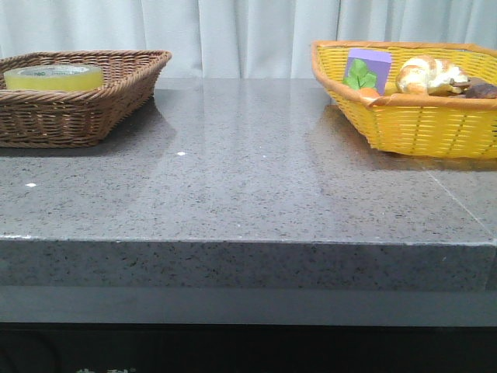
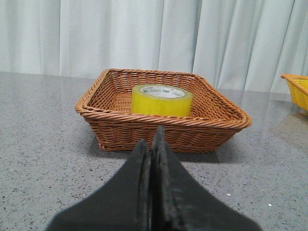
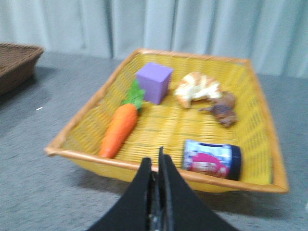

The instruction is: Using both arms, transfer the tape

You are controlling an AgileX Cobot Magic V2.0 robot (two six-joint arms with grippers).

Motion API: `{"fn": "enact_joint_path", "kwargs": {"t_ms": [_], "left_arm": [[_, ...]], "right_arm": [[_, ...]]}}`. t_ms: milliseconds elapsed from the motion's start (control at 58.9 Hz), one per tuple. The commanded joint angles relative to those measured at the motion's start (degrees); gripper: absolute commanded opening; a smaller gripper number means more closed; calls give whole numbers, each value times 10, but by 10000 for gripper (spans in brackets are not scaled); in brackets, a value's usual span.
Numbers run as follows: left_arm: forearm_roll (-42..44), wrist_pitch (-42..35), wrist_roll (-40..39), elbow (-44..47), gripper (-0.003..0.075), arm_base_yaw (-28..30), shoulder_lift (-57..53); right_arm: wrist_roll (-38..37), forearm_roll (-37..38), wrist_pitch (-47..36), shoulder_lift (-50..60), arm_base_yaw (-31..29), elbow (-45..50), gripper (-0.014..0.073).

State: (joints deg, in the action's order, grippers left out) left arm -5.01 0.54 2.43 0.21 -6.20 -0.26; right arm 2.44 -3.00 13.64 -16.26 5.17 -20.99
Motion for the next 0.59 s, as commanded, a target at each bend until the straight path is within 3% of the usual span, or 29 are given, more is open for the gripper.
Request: {"fn": "enact_joint_path", "kwargs": {"t_ms": [0,391,578], "left_arm": [[0,-48,-6,4,-20,-3,-10],[0,-48,-6,4,-20,-3,-10],[0,-48,-6,4,-20,-3,-10]], "right_arm": [[6,8,-89,38,-28,35,-66],[6,3,-115,179,-53,190,-66],[6,3,-126,182,-53,222,-66]]}}
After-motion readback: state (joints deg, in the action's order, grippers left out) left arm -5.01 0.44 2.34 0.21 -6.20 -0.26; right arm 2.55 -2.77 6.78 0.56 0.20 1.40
